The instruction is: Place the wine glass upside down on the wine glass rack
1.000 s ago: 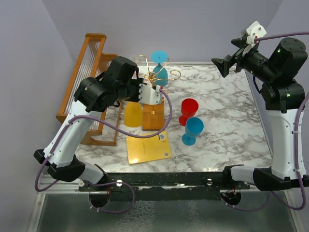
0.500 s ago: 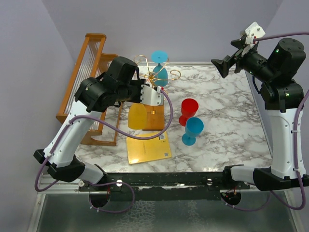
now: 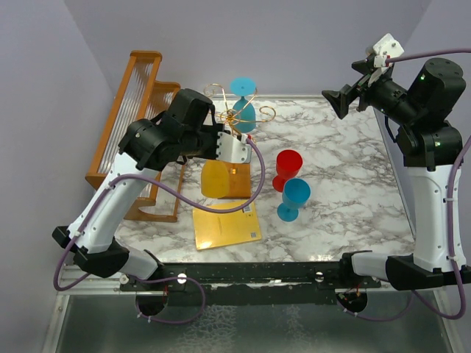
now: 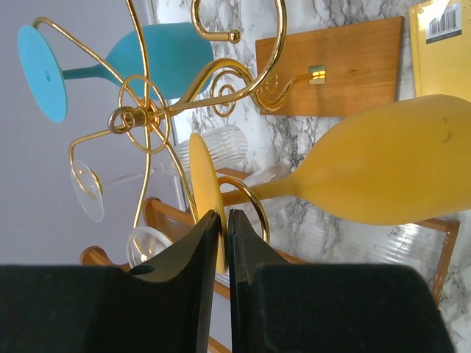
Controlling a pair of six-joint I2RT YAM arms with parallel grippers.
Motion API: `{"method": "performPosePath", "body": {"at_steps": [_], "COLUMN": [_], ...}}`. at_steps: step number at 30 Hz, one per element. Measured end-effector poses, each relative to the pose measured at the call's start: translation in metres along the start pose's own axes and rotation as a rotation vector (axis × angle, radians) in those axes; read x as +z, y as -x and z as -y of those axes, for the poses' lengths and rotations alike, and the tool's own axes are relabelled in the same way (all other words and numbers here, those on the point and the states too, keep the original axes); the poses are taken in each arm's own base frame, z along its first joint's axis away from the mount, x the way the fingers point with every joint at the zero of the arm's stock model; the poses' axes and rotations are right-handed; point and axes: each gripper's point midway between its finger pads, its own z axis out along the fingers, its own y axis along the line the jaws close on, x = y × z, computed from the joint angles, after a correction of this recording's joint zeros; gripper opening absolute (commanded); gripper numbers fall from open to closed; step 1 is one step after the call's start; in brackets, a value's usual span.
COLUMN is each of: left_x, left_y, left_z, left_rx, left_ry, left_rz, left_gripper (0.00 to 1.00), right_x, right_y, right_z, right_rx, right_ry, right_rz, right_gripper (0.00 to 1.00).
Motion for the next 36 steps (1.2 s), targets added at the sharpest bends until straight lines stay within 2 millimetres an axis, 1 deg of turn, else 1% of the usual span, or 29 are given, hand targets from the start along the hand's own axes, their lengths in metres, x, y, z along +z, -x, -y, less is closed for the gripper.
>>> {"method": "performPosePath", "body": {"at_steps": [13,27,30,34,36], "left_x": [0.000,-0.002,-0.003,-0.003,-0.003], "left_y": [0.003,0.007,0.008,0.009,0.010], "left_z": [0.006,0.008,0.012,0.015,0.017], "left_rx": [-0.022,-0.029,-0.038,-0.046,-0.048], "left_ry": [-0.016,-0.020,-0.033,-0.049,-0.057], "left_rz": [0.022,0.046,0.056,0.063,0.069], "left_gripper": [0.20,0.24,0.25,0.28,0.31], "right_x": [0.000,0.001,0.001,0.001,0.002], "right_y": [-0.001,-0.005,-0.005,-0.005,-0.006], "right_z": [0.000,0.000,0.000,0.000,0.000], "right_rx": [-0.003,-0.004,-0.005,-0.012,-0.018], "right_ry": [0.000,0.003,0.003,0.003,0.003], "right_rz": [-0.001,-0.010,-0.010,-0.010,-0.012], "right_gripper": [0.95,0.95,0.96,0.96,0.96]}}
